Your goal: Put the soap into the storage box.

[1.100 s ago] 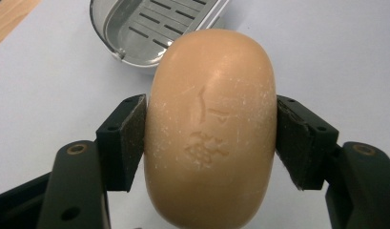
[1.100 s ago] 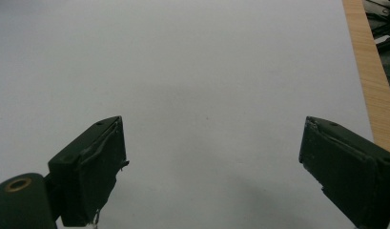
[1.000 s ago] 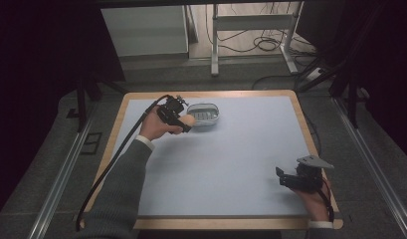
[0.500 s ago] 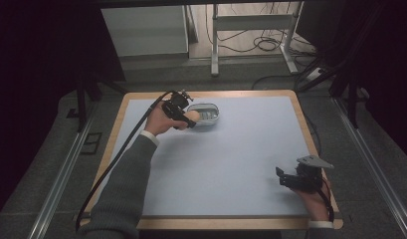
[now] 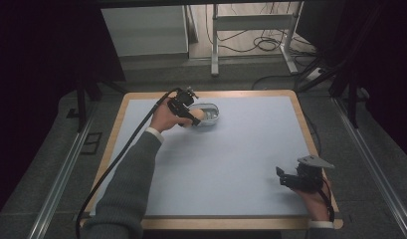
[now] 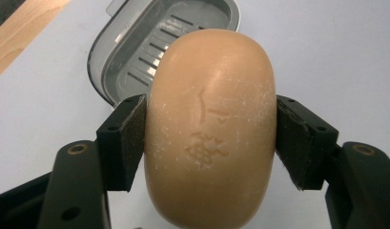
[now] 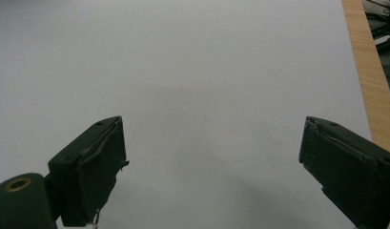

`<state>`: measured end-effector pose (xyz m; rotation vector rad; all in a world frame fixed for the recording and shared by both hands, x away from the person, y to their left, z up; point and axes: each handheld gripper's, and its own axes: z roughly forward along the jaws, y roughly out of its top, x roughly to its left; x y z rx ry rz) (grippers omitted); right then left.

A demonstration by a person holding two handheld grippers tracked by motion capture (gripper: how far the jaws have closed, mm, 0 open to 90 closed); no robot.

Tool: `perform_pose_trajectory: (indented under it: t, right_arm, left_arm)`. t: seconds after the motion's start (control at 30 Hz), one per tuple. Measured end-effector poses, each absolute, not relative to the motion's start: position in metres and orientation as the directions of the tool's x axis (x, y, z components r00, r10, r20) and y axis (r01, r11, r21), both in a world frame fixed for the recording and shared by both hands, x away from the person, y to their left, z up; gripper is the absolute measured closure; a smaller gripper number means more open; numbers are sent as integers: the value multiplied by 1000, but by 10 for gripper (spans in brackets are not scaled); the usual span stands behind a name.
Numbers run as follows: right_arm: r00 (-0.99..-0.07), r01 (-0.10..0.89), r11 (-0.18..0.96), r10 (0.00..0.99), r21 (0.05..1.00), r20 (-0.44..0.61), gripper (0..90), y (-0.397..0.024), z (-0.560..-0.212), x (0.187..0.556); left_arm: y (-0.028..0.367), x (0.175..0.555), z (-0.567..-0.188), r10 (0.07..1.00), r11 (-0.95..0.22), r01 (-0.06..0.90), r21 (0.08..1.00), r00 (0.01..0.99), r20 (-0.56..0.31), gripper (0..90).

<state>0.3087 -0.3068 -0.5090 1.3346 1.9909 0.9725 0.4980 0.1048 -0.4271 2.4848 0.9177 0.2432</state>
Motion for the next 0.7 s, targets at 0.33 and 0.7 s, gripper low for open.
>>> perform_pose_trajectory:
  t: [0.33, 0.7]
  right_arm:
    - [-359, 534, 246, 932, 809, -46, 84, -307, -509, 309]
    - [-362, 533, 247, 931, 810, -46, 84, -309, -508, 309]
  left_arm:
    - [97, 506, -433, 644, -663, 563, 493, 765, -8, 324]
    - [91, 516, -431, 641, -661, 562, 496, 767, -14, 325]
